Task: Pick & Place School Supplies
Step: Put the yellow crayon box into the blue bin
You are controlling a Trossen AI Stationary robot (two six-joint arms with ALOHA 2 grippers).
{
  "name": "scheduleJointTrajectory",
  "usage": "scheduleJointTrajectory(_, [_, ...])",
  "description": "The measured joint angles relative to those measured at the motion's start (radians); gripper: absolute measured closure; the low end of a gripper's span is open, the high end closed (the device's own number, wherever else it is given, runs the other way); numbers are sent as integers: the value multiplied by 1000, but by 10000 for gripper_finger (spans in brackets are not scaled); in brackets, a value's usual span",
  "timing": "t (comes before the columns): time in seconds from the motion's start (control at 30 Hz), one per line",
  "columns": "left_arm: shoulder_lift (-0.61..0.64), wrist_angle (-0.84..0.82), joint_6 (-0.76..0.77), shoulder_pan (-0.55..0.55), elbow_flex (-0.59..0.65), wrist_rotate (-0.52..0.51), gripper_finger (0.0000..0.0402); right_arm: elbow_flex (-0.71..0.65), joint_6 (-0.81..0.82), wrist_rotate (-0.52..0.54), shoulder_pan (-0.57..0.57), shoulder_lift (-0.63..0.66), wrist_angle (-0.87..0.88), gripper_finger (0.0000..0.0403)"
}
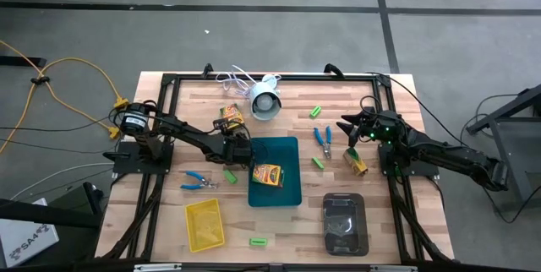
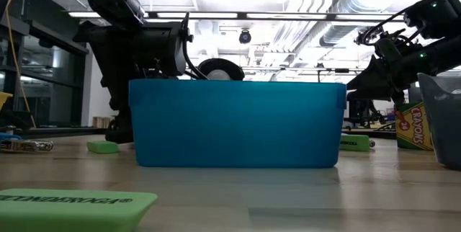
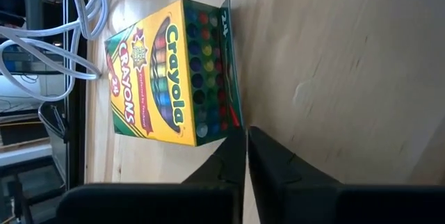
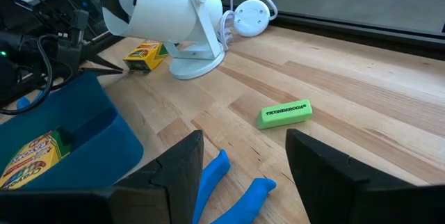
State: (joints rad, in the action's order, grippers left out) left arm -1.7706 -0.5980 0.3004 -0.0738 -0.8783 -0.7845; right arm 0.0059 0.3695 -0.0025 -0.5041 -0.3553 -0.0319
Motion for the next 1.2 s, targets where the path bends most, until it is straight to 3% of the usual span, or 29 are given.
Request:
scheduleJointTrajectory(0.53, [1,-23,-16,-17,-2,-3,401,0,0,0,0,0,0,206])
scheduleJointTrajectory(0.9, [89,-89,0,-16,-4,-3,401,0,0,-1,0,0,0,206])
scheduleJointTrajectory(1.2, [91,-70,-6,-22,-4,103,401,0,0,0,0,0,0,206])
